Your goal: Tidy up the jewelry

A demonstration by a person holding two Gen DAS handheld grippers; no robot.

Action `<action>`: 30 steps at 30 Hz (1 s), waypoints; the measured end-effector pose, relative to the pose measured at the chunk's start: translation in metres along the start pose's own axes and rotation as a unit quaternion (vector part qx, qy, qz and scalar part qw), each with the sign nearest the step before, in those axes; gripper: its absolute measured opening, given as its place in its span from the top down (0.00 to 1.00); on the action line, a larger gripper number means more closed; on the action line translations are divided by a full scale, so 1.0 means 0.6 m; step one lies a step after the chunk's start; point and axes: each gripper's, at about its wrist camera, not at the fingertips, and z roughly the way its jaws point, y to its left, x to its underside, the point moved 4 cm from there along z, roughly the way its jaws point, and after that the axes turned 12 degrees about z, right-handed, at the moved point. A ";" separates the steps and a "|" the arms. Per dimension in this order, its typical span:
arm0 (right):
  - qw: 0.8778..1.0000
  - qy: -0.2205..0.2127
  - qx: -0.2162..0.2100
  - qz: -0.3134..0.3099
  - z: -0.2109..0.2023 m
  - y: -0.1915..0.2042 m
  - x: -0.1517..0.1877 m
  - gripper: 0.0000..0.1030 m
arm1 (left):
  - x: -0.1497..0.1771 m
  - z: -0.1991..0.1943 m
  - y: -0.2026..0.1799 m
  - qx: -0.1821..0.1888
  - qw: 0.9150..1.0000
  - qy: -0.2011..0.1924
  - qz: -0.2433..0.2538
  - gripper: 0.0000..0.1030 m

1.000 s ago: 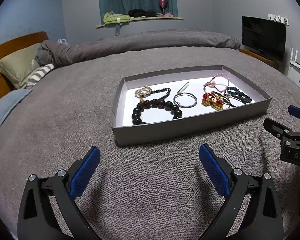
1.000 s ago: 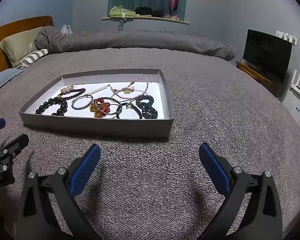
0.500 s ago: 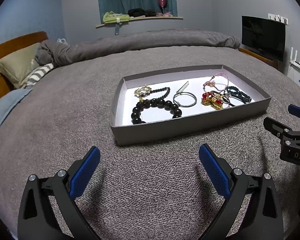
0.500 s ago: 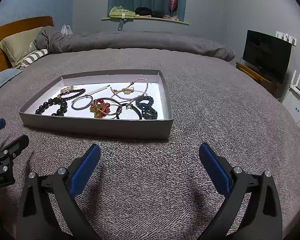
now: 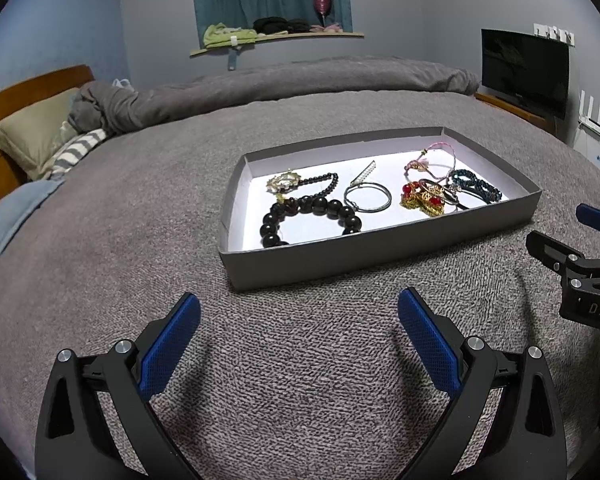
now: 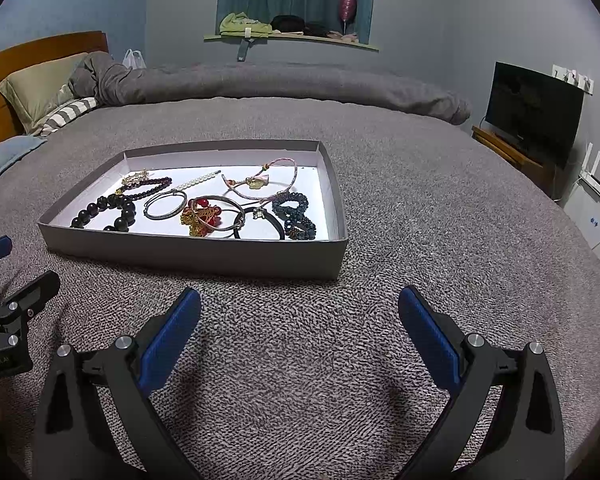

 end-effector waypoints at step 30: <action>1.000 0.002 0.001 -0.003 0.002 0.002 0.001 0.05 | 0.003 0.007 0.002 0.001 1.000 0.009 0.003 0.03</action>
